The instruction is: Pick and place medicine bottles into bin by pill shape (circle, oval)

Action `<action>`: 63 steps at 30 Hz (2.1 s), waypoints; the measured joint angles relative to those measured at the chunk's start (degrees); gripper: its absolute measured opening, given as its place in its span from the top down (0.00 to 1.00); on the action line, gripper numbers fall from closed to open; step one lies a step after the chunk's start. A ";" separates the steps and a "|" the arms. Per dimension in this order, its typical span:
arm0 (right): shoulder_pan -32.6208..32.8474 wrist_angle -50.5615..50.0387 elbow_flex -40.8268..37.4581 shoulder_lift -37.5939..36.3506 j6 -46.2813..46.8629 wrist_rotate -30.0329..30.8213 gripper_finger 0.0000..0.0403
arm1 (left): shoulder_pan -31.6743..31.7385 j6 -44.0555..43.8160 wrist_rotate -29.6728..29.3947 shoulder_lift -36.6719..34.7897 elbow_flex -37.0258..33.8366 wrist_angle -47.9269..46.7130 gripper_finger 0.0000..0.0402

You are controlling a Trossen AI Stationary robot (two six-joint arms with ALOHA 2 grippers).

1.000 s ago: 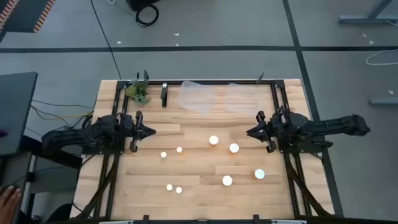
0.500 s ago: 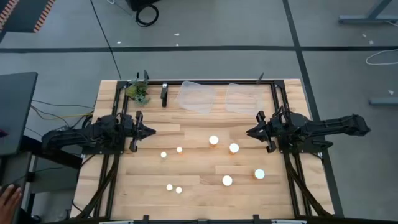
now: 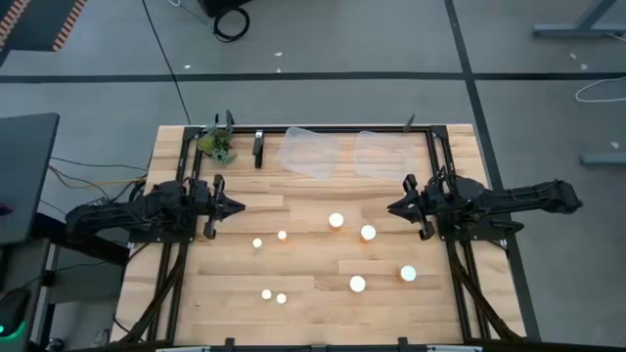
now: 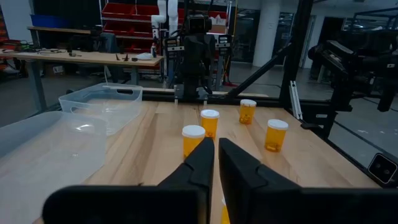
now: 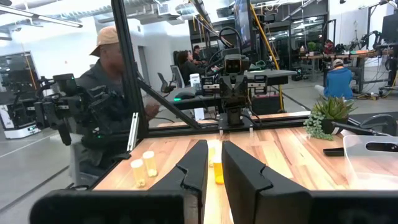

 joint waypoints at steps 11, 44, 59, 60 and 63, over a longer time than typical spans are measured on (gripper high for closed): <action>0.00 0.02 -0.02 0.00 0.00 0.00 0.87 | -0.01 0.00 0.00 -0.01 0.01 -0.01 0.91; -0.01 0.00 -0.02 0.01 0.00 -0.01 0.87 | 0.01 -3.76 0.21 0.01 -0.03 0.41 0.93; -0.02 0.00 -0.02 0.00 0.00 -0.02 0.87 | 0.01 -19.64 2.45 0.00 -0.03 1.44 0.96; 0.00 0.02 -0.01 0.02 0.00 -0.02 0.87 | 0.01 -19.61 3.50 0.01 -0.03 1.42 0.96; 0.00 0.01 -0.01 0.01 0.00 -0.01 0.87 | 0.01 -20.93 8.26 0.00 0.01 1.93 0.96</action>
